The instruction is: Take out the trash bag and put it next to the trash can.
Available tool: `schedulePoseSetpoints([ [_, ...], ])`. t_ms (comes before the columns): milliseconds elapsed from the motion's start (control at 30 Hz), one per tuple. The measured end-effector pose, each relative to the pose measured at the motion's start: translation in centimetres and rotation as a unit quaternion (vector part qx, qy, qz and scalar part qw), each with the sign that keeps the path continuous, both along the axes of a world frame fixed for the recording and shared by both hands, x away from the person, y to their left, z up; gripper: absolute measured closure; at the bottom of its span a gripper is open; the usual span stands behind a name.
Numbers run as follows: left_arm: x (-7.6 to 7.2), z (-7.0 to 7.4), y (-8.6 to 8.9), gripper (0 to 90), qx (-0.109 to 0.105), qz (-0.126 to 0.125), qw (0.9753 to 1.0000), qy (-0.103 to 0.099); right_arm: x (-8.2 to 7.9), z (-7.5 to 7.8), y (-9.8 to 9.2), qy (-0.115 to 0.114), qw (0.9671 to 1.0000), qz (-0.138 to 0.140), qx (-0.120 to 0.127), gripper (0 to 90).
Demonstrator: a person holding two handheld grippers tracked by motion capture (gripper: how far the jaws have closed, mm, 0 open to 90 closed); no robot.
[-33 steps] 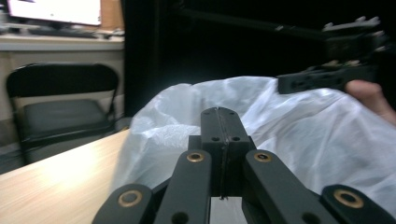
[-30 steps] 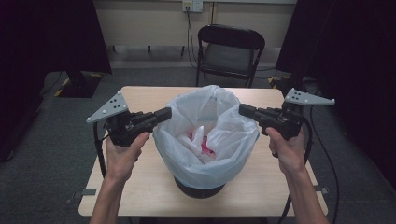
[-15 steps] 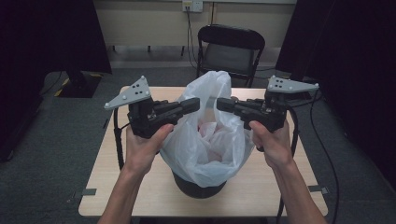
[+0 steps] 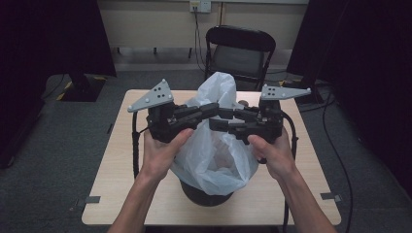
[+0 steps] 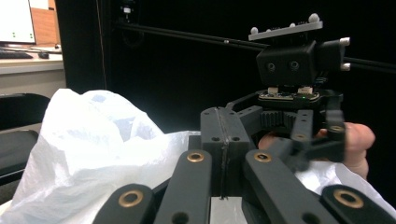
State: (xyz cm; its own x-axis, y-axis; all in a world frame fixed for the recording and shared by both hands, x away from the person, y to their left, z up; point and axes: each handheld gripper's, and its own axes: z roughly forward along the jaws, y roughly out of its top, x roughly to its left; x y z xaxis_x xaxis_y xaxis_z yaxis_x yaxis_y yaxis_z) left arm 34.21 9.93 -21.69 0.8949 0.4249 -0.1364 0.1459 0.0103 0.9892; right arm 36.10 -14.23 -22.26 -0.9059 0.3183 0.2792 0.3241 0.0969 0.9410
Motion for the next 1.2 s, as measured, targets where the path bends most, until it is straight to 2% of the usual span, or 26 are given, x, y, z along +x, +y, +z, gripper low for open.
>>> schedulePoseSetpoints([
  [67, 0.0, -0.1, -0.3, 90.0, 0.006, -0.001, 1.0, 0.0, 0.0, 0.0, 0.4, 0.007, 0.9999, 0.001, -0.012, 45.7],
  [100, 0.0, -0.1, -0.5, 90.0, 0.006, -0.004, 1.0, 0.001, 0.0, 0.0, 0.6, 0.006, 0.9998, -0.001, -0.018, 51.9],
  [133, 0.0, -0.1, -0.5, 90.0, 0.006, -0.004, 1.0, 0.001, -0.1, 0.0, 0.8, -0.002, 0.9997, -0.003, -0.026, 67.1],
  [167, 0.1, -0.1, -0.5, 90.0, 0.005, -0.005, 1.0, 0.001, -0.2, 0.0, 0.9, -0.008, 0.9994, -0.01, -0.031, 74.0],
  [200, 0.1, -0.1, -0.4, 90.0, 0.002, -0.006, 1.0, 0.001, -0.1, 0.0, 0.9, -0.006, 0.9994, -0.012, -0.032, 84.6],
  [233, 0.2, 0.0, -0.2, 90.0, -0.001, -0.009, 1.0, 0.002, -0.1, 0.0, 0.8, -0.008, 0.9995, -0.01, -0.03, 88.9],
  [267, 0.2, 0.0, 0.0, 85.0, -0.007, -0.003, 1.0, 0.004, 0.0, 0.1, 0.8, -0.012, 0.9995, -0.01, -0.028, 90.0],
  [333, 0.1, 0.2, 0.6, 62.7, -0.02, 0.003, 0.9998, 0.0, 0.0, 0.5, 0.5, -0.018, 0.9995, -0.018, -0.021, 90.0],
  [400, -0.1, 0.3, 1.6, 47.5, -0.03, 0.016, 0.9994, 0.004, 0.0, 1.1, 0.1, -0.024, 0.9995, -0.02, -0.009, 90.0],
  [433, -0.2, 0.4, 2.1, 43.3, -0.028, 0.024, 0.9993, 0.003, 0.0, 1.5, -0.1, -0.028, 0.9993, -0.024, -0.003, 90.0],
  [500, -0.2, 0.5, 3.0, 33.2, -0.039, 0.033, 0.9987, 0.004, -0.1, 2.5, -0.6, -0.038, 0.9989, -0.026, 0.009, 90.0],
  [567, -0.2, 0.6, 3.7, 28.9, -0.05, 0.025, 0.9984, -0.003, -0.1, 3.5, -0.8, -0.045, 0.9985, -0.028, 0.012, 90.0],
  [600, -0.2, 0.6, 3.8, 26.6, -0.049, 0.019, 0.9986, -0.007, 0.0, 4.1, -0.7, -0.048, 0.9983, -0.031, 0.011, 90.0],
  [667, -0.1, 0.7, 3.5, 22.1, -0.04, 0.012, 0.999, -0.015, -0.2, 5.6, -0.3, -0.058, 0.9979, -0.025, 0.017, 90.0],
  [733, 0.0, 0.7, 2.8, 21.5, -0.034, 0.001, 0.9993, -0.017, -0.2, 5.9, -0.2, -0.061, 0.9977, -0.023, 0.018, 90.0],
  [800, 0.2, 0.7, 2.0, 17.6, -0.024, 0.005, 0.9995, -0.02, -0.5, 6.8, 0.5, -0.069, 0.9972, -0.006, 0.029, 90.0],
  [833, 0.5, 0.6, 1.0, 17.6, -0.013, 0.003, 0.9997, -0.021, -0.6, 7.0, 0.8, -0.071, 0.997, -0.002, 0.031, 90.0],
  [900, 0.6, 0.6, 0.6, 17.4, -0.013, 0.002, 0.9997, -0.02, -0.7, 7.1, 1.2, -0.07, 0.997, 0.008, 0.032, 90.0],
  [933, 0.7, 0.6, -0.3, 16.2, -0.003, 0.004, 0.9997, -0.023, -0.8, 7.1, 1.4, -0.07, 0.9969, 0.013, 0.033, 90.0],
  [1033, 1.0, 0.4, -1.2, 16.8, 0.003, -0.004, 0.9997, -0.025, -1.0, 6.9, 1.7, -0.066, 0.9967, 0.029, 0.039, 90.0],
  [1067, 1.0, 0.4, -1.2, 19.4, 0.003, -0.004, 0.9997, -0.025, -1.0, 6.9, 1.7, -0.066, 0.9967, 0.029, 0.039, 90.0],
  [1100, 1.0, 0.4, -1.4, 28.5, 0.002, -0.011, 0.9996, -0.027, -1.2, 6.8, 1.6, -0.066, 0.9965, 0.036, 0.037, 90.0],
  [1133, 1.0, 0.3, -1.5, 28.5, 0.01, -0.023, 0.9991, -0.035, -1.2, 6.8, 1.6, -0.066, 0.9965, 0.036, 0.037, 90.0],
  [1167, 0.9, 0.2, -1.6, 44.6, 0.016, -0.033, 0.9984, -0.044, -1.2, 6.6, 1.6, -0.066, 0.9965, 0.037, 0.036, 90.0],
  [1200, 0.7, 0.2, -1.6, 73.9, 0.021, -0.041, 0.9979, -0.045, -1.3, 6.4, 1.3, -0.067, 0.9965, 0.038, 0.032, 90.0],
])
